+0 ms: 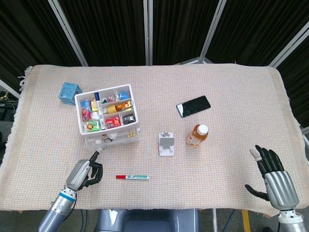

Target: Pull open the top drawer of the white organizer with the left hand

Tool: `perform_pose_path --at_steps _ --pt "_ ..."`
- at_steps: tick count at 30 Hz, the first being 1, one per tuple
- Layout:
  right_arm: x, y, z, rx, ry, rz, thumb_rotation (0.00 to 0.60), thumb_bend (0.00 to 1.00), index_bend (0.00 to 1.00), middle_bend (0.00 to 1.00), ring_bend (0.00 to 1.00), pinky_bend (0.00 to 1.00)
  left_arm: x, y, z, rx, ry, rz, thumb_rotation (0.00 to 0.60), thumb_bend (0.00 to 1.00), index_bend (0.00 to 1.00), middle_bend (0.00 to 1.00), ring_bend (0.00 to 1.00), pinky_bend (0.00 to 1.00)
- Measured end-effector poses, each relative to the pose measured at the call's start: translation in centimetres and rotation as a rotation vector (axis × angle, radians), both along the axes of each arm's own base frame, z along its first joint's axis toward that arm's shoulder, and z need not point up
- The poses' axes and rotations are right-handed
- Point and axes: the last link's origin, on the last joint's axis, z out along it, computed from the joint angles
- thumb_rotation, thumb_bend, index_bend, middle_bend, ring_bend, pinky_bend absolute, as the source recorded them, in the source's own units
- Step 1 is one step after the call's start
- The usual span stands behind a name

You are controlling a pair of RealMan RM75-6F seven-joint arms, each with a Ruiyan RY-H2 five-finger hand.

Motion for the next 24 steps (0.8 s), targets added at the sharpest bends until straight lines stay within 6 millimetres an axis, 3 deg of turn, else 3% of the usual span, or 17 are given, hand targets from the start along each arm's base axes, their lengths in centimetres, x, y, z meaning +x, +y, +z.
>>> perform_pose_path --at_steps 6,14,24 --pt "0.2 0.2 -0.1 -0.002 0.001 0.008 0.600 0.02 0.00 0.00 0.00 0.00 0.2 -0.5 2.0 0.120 0.152 -0.068 0.600 0.73 0.05 0.81 0.79 0.65" --pt "0.2 0.3 0.1 -0.008 -0.008 0.008 0.600 0.02 0.00 0.00 0.00 0.00 2.0 -0.6 4.3 0.172 0.235 -0.064 0.600 0.73 0.05 0.82 0.80 0.67" --pt "0.2 0.3 0.2 -0.005 -0.012 0.006 0.600 0.02 0.00 0.00 0.00 0.00 2.4 0.1 5.1 0.159 0.365 0.024 0.600 0.73 0.16 0.85 0.82 0.69"
